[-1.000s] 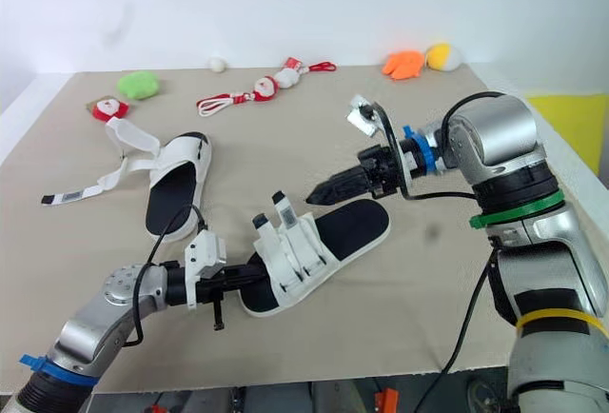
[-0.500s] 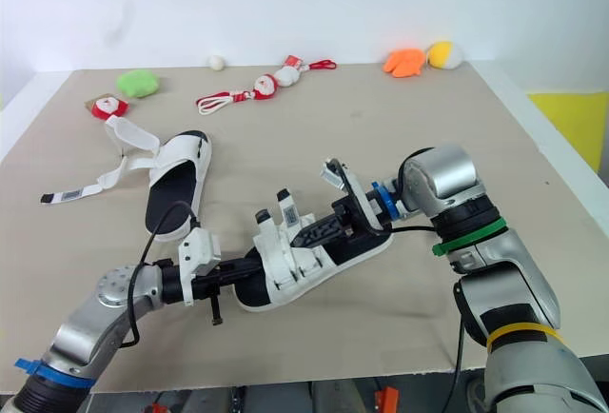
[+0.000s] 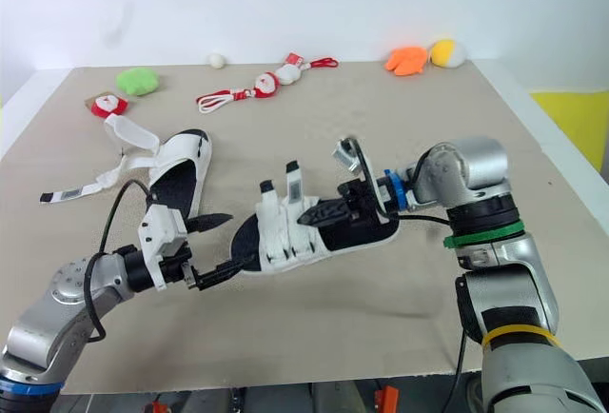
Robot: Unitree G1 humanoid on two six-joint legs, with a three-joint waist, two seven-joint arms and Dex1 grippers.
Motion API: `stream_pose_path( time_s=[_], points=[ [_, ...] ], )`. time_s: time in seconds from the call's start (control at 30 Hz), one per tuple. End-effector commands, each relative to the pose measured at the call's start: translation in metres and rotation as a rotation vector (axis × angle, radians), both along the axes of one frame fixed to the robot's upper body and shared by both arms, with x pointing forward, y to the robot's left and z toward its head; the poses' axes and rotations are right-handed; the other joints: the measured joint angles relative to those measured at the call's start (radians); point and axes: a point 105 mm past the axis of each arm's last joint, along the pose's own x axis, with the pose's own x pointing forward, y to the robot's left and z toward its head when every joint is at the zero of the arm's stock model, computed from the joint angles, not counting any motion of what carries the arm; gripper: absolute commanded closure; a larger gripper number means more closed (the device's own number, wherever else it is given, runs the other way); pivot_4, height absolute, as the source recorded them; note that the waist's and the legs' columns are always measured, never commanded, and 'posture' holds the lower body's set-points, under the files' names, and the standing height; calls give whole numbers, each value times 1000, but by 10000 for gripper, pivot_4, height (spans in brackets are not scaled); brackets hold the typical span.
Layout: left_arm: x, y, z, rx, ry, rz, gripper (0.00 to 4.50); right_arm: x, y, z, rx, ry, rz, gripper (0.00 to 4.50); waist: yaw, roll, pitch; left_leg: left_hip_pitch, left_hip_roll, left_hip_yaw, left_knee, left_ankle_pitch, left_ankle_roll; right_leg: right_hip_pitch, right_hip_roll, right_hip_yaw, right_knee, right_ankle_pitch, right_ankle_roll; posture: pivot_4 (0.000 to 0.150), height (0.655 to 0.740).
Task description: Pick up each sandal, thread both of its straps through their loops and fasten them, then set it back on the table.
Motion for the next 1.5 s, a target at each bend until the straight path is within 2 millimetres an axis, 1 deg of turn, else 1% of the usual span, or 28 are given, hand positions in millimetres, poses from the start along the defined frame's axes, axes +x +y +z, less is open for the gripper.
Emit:
stream_pose_path(
  time_s=[0.03, 0.07, 0.13, 0.17, 0.2, 0.27, 0.3, 0.4, 0.43, 0.57, 0.63, 0.7, 0.73, 0.77, 0.83, 0.87, 0.97, 1.0, 1.03, 1.07, 1.13, 1.17, 1.2, 1.3, 1.33, 1.37, 1.43, 1.5],
  points=[
    [5, -5, 23, -37, -85, 4, 575, 33, -26, 35, 100, -131, -272, 45000, 1, 0, 0, 0, 0, 0, 0, 0, 0, 0, 0, 0, 0, 0, 0, 1500, 7400],
    [7, -7, 23, -41, -89, 3, 575, 49, -40, 44, 141, -204, -415, 45000, 1, 0, 0, 0, 0, 0, 1, 0, 0, 0, 0, 0, 0, 1, 0, 1500, 7400],
    [10, -10, 23, -46, -88, -3, 575, 71, -65, 58, 217, -301, -658, 45000, 1, 0, 0, -1, 0, 0, 1, 0, 0, 0, 0, 0, 0, 1, 1, 1500, 7400],
    [12, -11, 22, -49, -86, -8, 575, 78, -79, 60, 239, -333, -778, 45000, 1, 0, 0, -1, 0, 0, 0, 0, 0, 0, 0, 1, 0, 1, 1, 1500, 7400],
    [12, -12, 22, -51, -84, -11, 575, 82, -86, 61, 252, -346, -850, 45000, 2, 0, 0, -1, 0, 0, 0, 0, 0, 0, 0, 1, 0, 1, 1, 1500, 7400],
    [16, -13, 22, -53, -84, -18, 575, 91, -117, 65, 333, -343, -1080, 45000, 2, 0, 0, -1, 0, 0, 0, 0, 0, -1, 0, 1, 0, 2, -1, 1500, 7400],
    [18, -13, 22, -53, -85, -19, 575, 93, -134, 63, 358, -327, -1184, 45000, 2, 0, 0, -2, 0, 0, 0, 0, 0, -1, 0, 1, 0, 4, -5, 1500, 7400],
    [22, -13, 23, -55, -90, -22, 575, 97, -187, 56, 466, -256, -1502, 45000, 5, 0, 0, -3, -1, 0, 0, 0, 0, -1, -1, 1, 0, 4, -5, 1500, 7400],
    [24, -13, 23, -54, -91, -23, 575, 96, -199, 50, 490, -221, -1574, 45000, 5, 0, 0, -3, -1, 0, 0, 0, 0, -1, -1, 1, 0, 4, -5, 1500, 7400],
    [27, -14, 22, -54, -98, -29, 575, 94, -225, 17, 376, -170, -1733, 45000, -5, 1, 0, -3, -2, 1, 0, 0, 0, -1, -1, 2, 0, 4, -5, 1500, 7400],
    [29, -14, 22, -54, -102, -28, 575, 92, -233, 9, 315, -194, -1780, 45000, -10, 1, 0, -2, -1, 1, -1, 0, 1, -1, -1, 3, 0, 5, -6, 1500, 7400],
    [29, -13, 23, -54, -104, -25, 575, 91, -236, 4, 280, -208, -1797, 45000, -11, 2, -1, -1, -1, 1, -1, 0, 1, -1, 0, 3, 1, 5, -6, 1500, 7400],
    [29, -13, 22, -53, -104, -24, 97, 88, -241, 1, 262, -214, -1832, 40752, -11, 3, 0, 0, -1, 1, -1, 0, 1, -1, 0, 3, 1, 5, -6, 1500, 7400],
    [29, -12, 22, -52, -104, -22, 0, 86, -246, -1, 246, -213, -1858, 38135, -10, 3, 0, 0, -1, 1, -1, 1, 2, -1, 0, 3, 1, 5, -6, 1500, 7400],
    [29, -11, 21, -45, -106, -13, 0, 80, -258, 0, 209, -268, -1924, 30100, -10, 3, 0, 0, -1, 1, 0, 1, 3, 0, 0, 3, 1, 5, -5, 1500, 7400],
    [30, -10, 21, -38, -109, -5, 0, 77, -263, 4, 204, -311, -1945, 25168, -7, 3, 0, 0, -1, 1, 0, 1, 3, 0, 0, 3, 1, 5, -4, 1500, 7400],
    [32, -4, 20, -26, -115, 26, 0, 65, -274, 29, 234, -486, -1974, 11632, -3, 3, 0, 0, -1, 1, 0, 1, 3, 0, 0, 3, 1, 4, -3, 1500, 7400],
    [32, -3, 20, -25, -116, 35, 0, 62, -273, 36, 262, -522, -1964, 8824, -3, 3, 0, 0, -1, 1, 0, 1, 3, 0, 0, 3, 1, 4, -3, 1500, 7400],
    [33, -1, 21, -23, -120, 50, 0, 59, -270, 48, 294, -593, -1923, 4970, -2, 4, 0, 0, -1, 1, 0, 1, 3, 0, 0, 3, 1, 5, -4, 1500, 7400],
    [34, 1, 21, -21, -124, 63, 0, 58, -266, 56, 319, -631, -1887, 299, -2, 4, 0, 0, -1, 1, 0, 1, 3, 0, 0, 3, 1, 5, -4, 1500, 7400],
    [37, 7, 21, 0, -140, 108, 0, 57, -244, 76, 351, -742, -1720, 299, -2, 6, 1, 0, -1, 1, 0, 1, 3, 0, 0, 3, 1, 5, -4, 1500, 7400],
    [40, 12, 21, 12, -150, 141, 0, 58, -229, 83, 366, -762, -1613, 299, -2, 7, 1, 0, -1, 1, 0, 1, 3, 0, 0, 3, 1, 5, -4, 1500, 7400],
    [41, 16, 22, 18, -156, 165, 0, 59, -218, 87, 362, -774, -1538, 299, -4, 7, 1, 0, -1, 1, 0, 1, 3, 0, 0, 3, 1, 5, -4, 1500, 7400],
    [44, 26, 24, 43, -178, 220, 0, 59, -202, 88, 333, -773, -1420, 299, -6, 7, 1, 4, 0, 2, 0, 1, 3, 3, 2, 3, 1, 4, -3, 1500, 7400],
    [45, 30, 26, 42, -188, 242, 0, 59, -189, 86, 299, -768, -1323, 299, -4, 7, 1, 6, 1, 1, 0, 2, 3, 5, 2, 3, 1, 3, -1, 1500, 7400],
    [48, 36, 29, 56, -209, 279, 0, 56, -173, 87, 249, -821, -1202, 299, -3, 7, 1, 7, 1, 1, 0, 2, 4, 6, 2, 3, 1, 3, -1, 1500, 7400],
    [51, 44, 34, 64, -229, 322, 0, 48, -138, 83, 175, -852, -978, 299, -2, 7, 1, 7, 1, 1, 0, 2, 4, 5, 2, 3, 1, 4, -1, 1500, 7400],
    [51, 47, 33, 86, -231, 331, 0, 42, -119, 80, 112, -891, -839, 299, -1, 7, 1, 7, 1, 1, 0, 2, 4, 5, 2, 3, 1, 4, -1, 1500, 7400]
  ],
)
